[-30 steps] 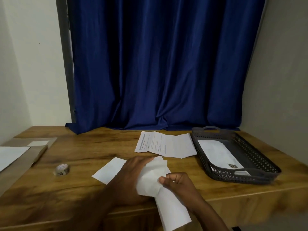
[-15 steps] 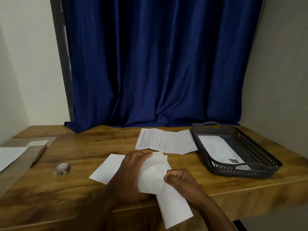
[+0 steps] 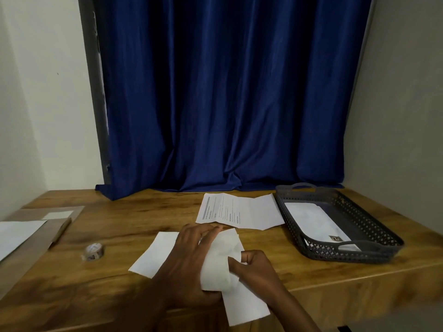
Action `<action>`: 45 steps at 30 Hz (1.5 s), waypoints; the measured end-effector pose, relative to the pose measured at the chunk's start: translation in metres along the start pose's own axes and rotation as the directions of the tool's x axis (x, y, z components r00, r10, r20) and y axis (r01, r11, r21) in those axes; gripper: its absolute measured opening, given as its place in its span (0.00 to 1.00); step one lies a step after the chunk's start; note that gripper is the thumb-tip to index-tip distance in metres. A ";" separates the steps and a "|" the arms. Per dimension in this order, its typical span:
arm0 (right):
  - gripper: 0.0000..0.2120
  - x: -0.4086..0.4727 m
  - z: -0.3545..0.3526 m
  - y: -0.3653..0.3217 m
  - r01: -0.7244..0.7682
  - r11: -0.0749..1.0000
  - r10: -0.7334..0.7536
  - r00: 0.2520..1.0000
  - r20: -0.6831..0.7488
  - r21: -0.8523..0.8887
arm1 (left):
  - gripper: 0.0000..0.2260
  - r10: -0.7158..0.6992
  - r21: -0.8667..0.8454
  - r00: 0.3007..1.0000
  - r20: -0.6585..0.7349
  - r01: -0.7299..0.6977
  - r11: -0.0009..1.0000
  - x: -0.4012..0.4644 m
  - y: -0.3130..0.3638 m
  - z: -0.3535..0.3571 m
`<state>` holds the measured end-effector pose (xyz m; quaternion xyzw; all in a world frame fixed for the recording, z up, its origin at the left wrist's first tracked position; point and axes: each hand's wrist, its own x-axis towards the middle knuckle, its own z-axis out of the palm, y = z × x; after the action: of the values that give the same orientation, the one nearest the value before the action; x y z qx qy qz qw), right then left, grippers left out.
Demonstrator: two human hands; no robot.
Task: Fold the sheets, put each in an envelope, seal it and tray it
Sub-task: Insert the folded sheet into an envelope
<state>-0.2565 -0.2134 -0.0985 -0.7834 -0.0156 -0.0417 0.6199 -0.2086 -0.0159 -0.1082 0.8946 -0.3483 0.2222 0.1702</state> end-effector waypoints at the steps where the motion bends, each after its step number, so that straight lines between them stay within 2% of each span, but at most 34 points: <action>1: 0.17 0.000 0.000 -0.001 -0.007 1.000 0.007 1.000 -0.006 0.007 | 0.55 0.006 -0.013 1.000 0.022 -0.005 1.000 0.000 -0.002 0.001; 6: 0.25 0.010 -0.003 0.006 -0.057 0.998 0.056 0.997 -0.060 -0.004 | 0.54 0.032 -0.107 0.998 0.060 -0.025 0.994 0.000 0.001 -0.004; 11: 0.27 0.012 0.002 0.000 -0.080 0.996 0.081 0.994 -0.068 0.026 | 0.57 0.044 -0.167 0.991 0.129 -0.022 0.986 0.000 0.001 -0.010; 14: 0.26 0.012 0.002 0.000 -0.076 0.997 0.078 0.993 -0.085 0.028 | 0.54 0.036 -0.204 0.989 0.142 -0.006 0.979 0.001 0.001 -0.010; 20: 0.21 0.008 -0.003 0.001 -0.072 0.997 0.074 0.993 -0.097 0.029 | 0.48 0.021 -0.183 0.994 0.111 0.000 0.983 0.004 0.002 -0.006; 22: 0.22 0.005 -0.003 -0.001 -0.061 0.997 0.064 0.994 -0.087 0.038 | 0.46 0.042 -0.183 0.995 0.094 -0.024 0.983 0.004 0.002 -0.005; 26: 0.11 -0.001 -0.010 -0.008 -0.053 0.998 0.054 0.998 -0.019 0.033 | 0.44 0.004 -0.203 0.995 0.101 0.017 0.979 0.002 0.002 -0.004; 28: 0.09 -0.006 -0.018 -0.008 -0.045 0.999 0.044 0.999 0.016 0.015 | 0.44 -0.044 -0.204 0.992 0.121 0.069 0.977 0.002 0.003 -0.005; 31: 0.06 -0.013 -0.040 -0.005 0.039 0.997 -0.044 0.997 -0.067 -0.066 | 0.46 -0.088 -0.190 0.984 0.157 0.117 0.975 0.002 0.005 -0.009; 32: 0.08 -0.016 -0.048 -0.004 0.084 0.988 -0.096 0.991 -0.088 -0.128 | 0.46 -0.092 -0.187 0.984 0.155 0.121 0.975 0.002 0.005 -0.011; 34: 0.24 -0.026 -0.065 -0.011 0.166 0.952 -0.190 0.979 -0.074 -0.256 | 0.46 -0.080 -0.179 0.991 0.105 0.098 0.979 0.002 0.003 -0.011; 36: 0.36 -0.032 -0.083 -0.018 0.162 0.941 -0.190 0.979 -0.068 -0.297 | 0.45 -0.073 -0.157 0.997 0.026 0.076 0.985 0.003 0.001 -0.009; 37: 0.39 -0.034 -0.091 -0.020 0.142 0.934 -0.170 0.984 -0.060 -0.327 | 0.45 -0.068 -0.135 0.998 -0.019 0.065 0.989 0.004 0.000 -0.008; 38: 0.37 -0.036 -0.097 -0.022 0.138 0.917 -0.168 0.985 -0.047 -0.374 | 0.45 -0.061 -0.108 0.996 -0.065 0.054 0.993 0.005 -0.001 -0.007; 42: 0.12 -0.041 -0.106 -0.034 0.081 0.848 -0.093 0.996 0.004 -0.524 | 0.46 -0.084 -0.059 0.987 -0.140 0.077 0.995 0.005 -0.002 -0.004; 45: 0.08 -0.042 -0.098 -0.041 0.116 0.837 -0.066 0.991 0.112 -0.534 | 0.47 -0.107 -0.028 0.984 -0.139 0.104 0.994 0.005 -0.001 -0.004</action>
<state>-0.3058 -0.2985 -0.0399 -0.9256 -0.0682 -0.0391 0.3704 -0.2060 -0.0160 -0.1022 0.8921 -0.2899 0.2718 0.2151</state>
